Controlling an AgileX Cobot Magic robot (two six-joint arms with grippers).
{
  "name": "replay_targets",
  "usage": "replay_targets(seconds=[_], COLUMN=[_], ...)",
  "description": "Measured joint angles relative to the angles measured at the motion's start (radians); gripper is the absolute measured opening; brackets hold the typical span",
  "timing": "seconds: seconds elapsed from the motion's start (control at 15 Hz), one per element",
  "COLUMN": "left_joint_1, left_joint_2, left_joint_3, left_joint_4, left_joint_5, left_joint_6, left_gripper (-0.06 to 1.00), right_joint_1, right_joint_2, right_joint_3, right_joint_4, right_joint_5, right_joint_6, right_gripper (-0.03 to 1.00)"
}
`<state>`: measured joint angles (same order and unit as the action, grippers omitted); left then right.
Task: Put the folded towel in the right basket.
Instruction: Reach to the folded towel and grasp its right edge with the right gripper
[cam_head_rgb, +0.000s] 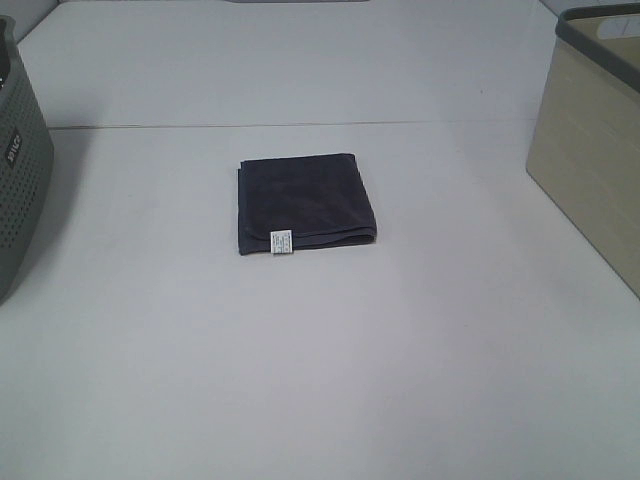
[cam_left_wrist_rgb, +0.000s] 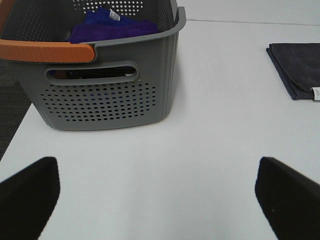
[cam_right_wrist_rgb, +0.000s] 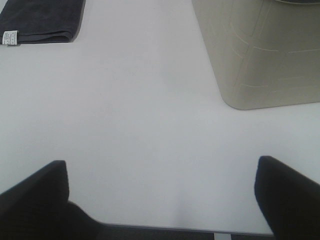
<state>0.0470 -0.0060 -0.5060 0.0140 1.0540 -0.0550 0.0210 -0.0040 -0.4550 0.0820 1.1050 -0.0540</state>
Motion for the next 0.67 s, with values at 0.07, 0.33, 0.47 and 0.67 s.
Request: replay_targets(seconds=[0.07,0.33,0.47,0.67], left_joint_1=[0.000,0.000,0.000,0.000], left_joint_2=[0.000,0.000,0.000,0.000], left_joint_3=[0.000,0.000,0.000,0.000], left_joint_4=[0.000,0.000,0.000,0.000], left_joint_5=[0.000,0.000,0.000,0.000], left_joint_6=[0.000,0.000,0.000,0.000], left_gripper=[0.99,0.99,0.99,0.99], right_joint_1=[0.000,0.000,0.000,0.000], right_joint_2=[0.000,0.000,0.000,0.000], right_joint_3=[0.000,0.000,0.000,0.000], right_joint_4=[0.000,0.000,-0.001,-0.002], right_joint_5=[0.000,0.000,0.000,0.000], right_joint_6=[0.000,0.000,0.000,0.000], right_gripper=[0.97,0.97,0.97,0.97])
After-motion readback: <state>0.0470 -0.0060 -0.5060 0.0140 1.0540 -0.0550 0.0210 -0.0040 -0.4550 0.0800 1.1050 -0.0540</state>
